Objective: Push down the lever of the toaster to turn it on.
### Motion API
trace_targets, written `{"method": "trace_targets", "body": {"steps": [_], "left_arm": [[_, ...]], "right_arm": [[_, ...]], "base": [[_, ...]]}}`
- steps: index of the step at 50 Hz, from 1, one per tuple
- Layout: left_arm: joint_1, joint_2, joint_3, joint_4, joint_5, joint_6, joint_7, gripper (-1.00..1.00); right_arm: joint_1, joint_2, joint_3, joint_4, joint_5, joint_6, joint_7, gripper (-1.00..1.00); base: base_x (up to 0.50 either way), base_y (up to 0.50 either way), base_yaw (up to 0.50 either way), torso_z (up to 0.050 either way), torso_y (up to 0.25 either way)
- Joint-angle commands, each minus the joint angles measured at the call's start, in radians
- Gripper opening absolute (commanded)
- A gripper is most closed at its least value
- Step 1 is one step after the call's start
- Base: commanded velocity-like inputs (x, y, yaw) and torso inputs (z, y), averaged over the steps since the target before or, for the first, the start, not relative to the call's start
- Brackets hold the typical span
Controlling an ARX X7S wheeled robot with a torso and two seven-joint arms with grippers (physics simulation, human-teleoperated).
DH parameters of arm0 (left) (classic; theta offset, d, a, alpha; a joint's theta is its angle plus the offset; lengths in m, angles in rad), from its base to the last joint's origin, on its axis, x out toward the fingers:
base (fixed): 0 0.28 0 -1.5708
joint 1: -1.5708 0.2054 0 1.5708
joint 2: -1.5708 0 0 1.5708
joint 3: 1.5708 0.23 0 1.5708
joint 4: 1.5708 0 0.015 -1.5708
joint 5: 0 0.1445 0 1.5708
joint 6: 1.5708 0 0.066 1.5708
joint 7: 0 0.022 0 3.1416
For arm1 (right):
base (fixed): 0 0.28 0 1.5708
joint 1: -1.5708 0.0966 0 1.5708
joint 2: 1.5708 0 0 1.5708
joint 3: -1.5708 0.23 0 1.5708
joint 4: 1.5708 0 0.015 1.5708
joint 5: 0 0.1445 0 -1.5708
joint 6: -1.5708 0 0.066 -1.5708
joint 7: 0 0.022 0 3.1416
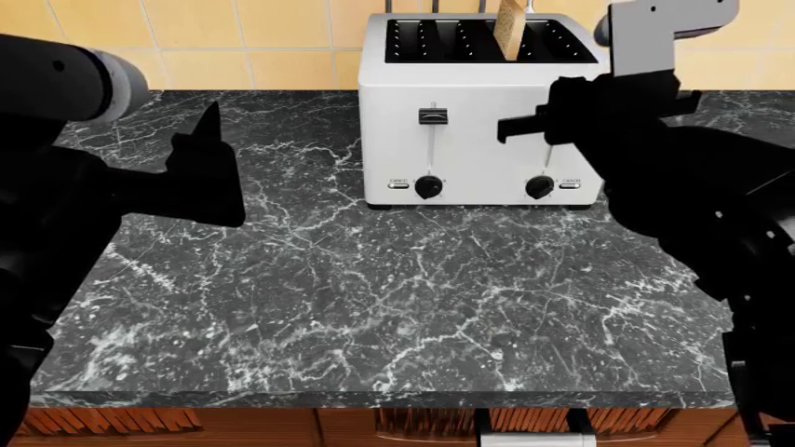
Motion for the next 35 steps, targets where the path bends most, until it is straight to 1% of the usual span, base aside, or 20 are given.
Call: {"method": "trace_targets", "body": {"steps": [1, 4, 6, 17, 23, 32, 35], "left_arm": [[0.003, -0.003, 0.000, -0.001, 0.003, 0.004, 0.003, 1.00], [-0.003, 0.000, 0.003, -0.003, -0.001, 0.002, -0.001, 1.00], [0.024, -0.006, -0.004, 0.010, 0.018, 0.012, 0.008, 1.00], [0.011, -0.023, -0.010, 0.008, -0.009, 0.014, 0.006, 1.00], [0.068, -0.039, -0.027, 0.037, 0.027, 0.035, 0.026, 1.00], [0.087, -0.050, -0.034, 0.046, 0.036, 0.042, 0.033, 1.00], [0.042, -0.043, -0.023, 0.026, 0.006, 0.028, 0.019, 1.00]], "right_arm": [[0.000, 0.000, -0.011, 0.004, 0.001, 0.010, -0.002, -1.00], [0.002, -0.001, -0.015, 0.005, 0.001, 0.013, -0.003, -1.00], [0.002, -0.001, -0.017, 0.004, 0.002, 0.015, -0.005, -1.00], [-0.007, 0.000, -0.019, 0.007, 0.012, 0.030, 0.004, -1.00], [-0.013, 0.001, -0.017, 0.009, 0.016, 0.036, 0.013, -1.00], [-0.017, -0.003, -0.013, 0.015, 0.018, 0.040, 0.028, -1.00], [-0.017, -0.003, -0.014, 0.017, 0.019, 0.041, 0.028, -1.00]], "base": [[0.00, 0.00, 0.00, 0.000, 0.000], [0.00, 0.00, 0.00, 0.000, 0.000], [0.00, 0.00, 0.00, 0.000, 0.000], [0.00, 0.00, 0.00, 0.000, 0.000], [0.00, 0.00, 0.00, 0.000, 0.000], [0.00, 0.00, 0.00, 0.000, 0.000], [0.00, 0.00, 0.00, 0.000, 0.000]]}}
